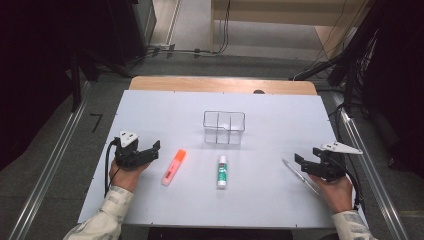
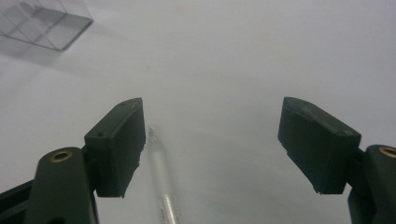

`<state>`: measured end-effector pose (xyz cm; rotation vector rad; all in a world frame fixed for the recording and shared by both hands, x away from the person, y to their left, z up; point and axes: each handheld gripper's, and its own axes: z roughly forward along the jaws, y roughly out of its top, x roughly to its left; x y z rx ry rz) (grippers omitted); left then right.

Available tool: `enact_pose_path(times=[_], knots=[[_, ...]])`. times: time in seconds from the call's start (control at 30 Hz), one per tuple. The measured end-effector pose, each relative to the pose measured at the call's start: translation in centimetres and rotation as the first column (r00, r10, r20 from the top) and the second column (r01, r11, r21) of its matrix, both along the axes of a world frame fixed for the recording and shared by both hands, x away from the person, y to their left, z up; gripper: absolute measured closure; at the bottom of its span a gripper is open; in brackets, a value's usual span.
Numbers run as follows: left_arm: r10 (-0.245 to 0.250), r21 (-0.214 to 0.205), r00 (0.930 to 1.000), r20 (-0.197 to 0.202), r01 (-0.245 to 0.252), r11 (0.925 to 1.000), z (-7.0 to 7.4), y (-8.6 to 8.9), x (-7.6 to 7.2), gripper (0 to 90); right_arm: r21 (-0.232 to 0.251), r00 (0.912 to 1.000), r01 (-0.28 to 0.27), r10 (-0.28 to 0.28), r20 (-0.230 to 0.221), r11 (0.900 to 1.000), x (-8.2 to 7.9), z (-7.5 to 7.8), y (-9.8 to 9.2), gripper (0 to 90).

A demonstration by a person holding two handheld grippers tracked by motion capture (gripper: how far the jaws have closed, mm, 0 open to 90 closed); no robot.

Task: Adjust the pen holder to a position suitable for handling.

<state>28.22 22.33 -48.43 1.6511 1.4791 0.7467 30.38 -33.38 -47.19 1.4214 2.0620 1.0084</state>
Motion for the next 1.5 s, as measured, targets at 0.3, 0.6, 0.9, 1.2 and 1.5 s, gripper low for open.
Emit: enact_pose_path(times=[0.3, 0.6, 0.9, 1.2, 1.5], knots=[[0.020, -0.021, 0.9995, -0.026, -0.020, 0.9996, -0.12, 0.73, -0.33, 16.0, 0.011, 0.9999, 0.012, -0.012, -0.002, 0.9999, -0.81, -0.45, -1.23, 20.5], [0.024, -0.035, 0.9993, -0.028, -0.025, 0.9991, -0.16, 0.80, -0.26, 15.2, 0.012, 0.9997, 0.024, -0.024, -0.008, 0.9996, -0.88, -0.61, -1.28, 16.8], [0.020, -0.036, 0.9992, -0.036, -0.021, 0.9991, -0.48, 0.75, 0.18, 15.2, 0.017, 0.9995, 0.029, -0.029, -0.011, 0.9994, -0.68, -0.63, -1.10, 16.4], [0.027, -0.036, 0.9992, -0.031, -0.028, 0.9990, -0.26, 0.68, -0.15, 15.2, 0.016, 0.9998, 0.015, -0.014, -0.013, 0.9998, -0.86, -0.68, -1.00, 16.1], [0.029, -0.035, 0.9989, -0.038, -0.031, 0.9989, -0.35, 0.68, 0.00, 15.2, 0.014, 0.9995, -0.002, 0.002, -0.030, 0.9999, -0.81, -0.90, -0.86, 16.1]])
